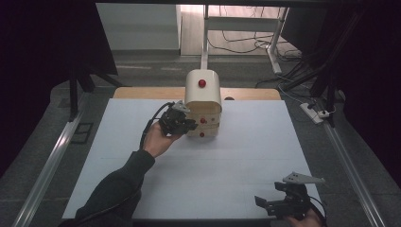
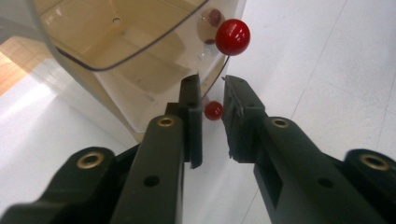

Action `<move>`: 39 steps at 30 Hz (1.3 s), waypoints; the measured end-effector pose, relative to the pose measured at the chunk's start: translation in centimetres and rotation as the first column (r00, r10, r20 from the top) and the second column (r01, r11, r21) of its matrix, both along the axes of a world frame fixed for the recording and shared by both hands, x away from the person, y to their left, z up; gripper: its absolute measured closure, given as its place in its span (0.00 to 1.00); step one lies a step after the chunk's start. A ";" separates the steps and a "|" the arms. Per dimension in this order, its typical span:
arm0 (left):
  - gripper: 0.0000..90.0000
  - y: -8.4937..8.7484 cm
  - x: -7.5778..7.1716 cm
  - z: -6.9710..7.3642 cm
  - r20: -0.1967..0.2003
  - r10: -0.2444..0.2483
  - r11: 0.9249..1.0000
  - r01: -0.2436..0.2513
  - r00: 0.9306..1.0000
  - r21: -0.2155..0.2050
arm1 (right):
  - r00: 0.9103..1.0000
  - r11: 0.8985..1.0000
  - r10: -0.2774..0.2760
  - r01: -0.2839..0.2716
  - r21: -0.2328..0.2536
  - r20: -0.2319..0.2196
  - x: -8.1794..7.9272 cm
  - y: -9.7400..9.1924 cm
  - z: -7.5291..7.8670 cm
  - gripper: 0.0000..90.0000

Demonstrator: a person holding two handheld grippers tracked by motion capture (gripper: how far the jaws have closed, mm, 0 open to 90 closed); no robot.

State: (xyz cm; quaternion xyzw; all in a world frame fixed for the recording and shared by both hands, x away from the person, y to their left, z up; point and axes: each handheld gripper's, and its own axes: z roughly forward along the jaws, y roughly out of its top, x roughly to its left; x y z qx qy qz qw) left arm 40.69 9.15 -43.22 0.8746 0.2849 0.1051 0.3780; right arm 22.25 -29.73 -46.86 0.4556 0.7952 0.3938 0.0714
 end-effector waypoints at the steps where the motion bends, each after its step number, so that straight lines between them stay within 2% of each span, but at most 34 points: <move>1: 0.81 0.0 -0.1 0.0 -0.001 0.001 1.000 -0.001 1.000 -0.003 | 1.000 1.000 0.000 0.000 0.000 0.000 0.0 0.0 0.0 0.00; 22: 0.41 1.0 -1.5 -0.5 -0.016 -0.010 0.999 0.009 1.000 -0.047 | 1.000 1.000 -0.001 0.001 -0.001 -0.001 0.0 0.0 0.0 0.00; 25: 0.33 1.1 -1.7 -0.6 -0.022 -0.017 0.998 0.016 1.000 -0.056 | 1.000 1.000 -0.002 0.002 -0.001 -0.002 0.0 0.0 0.0 0.00; 29: 0.26 1.0 -1.9 -0.7 -0.028 -0.020 0.999 0.019 0.999 -0.050 | 1.000 1.000 -0.002 0.002 -0.001 -0.002 0.0 0.0 0.0 0.00; 34: 0.21 1.0 -2.4 -0.7 -0.025 -0.024 0.999 0.023 0.999 -0.039 | 1.000 1.000 -0.001 0.001 -0.002 -0.003 0.0 0.0 0.0 0.00; 37: 0.19 1.1 -2.8 -0.8 -0.037 -0.037 0.997 0.034 0.999 -0.063 | 1.000 1.000 -0.002 0.002 -0.001 -0.003 0.1 0.0 0.0 0.00; 39: 0.18 1.0 -3.0 -0.9 -0.041 -0.041 0.997 0.039 0.998 -0.065 | 1.000 1.000 -0.001 0.001 -0.001 -0.004 0.1 0.0 0.0 0.00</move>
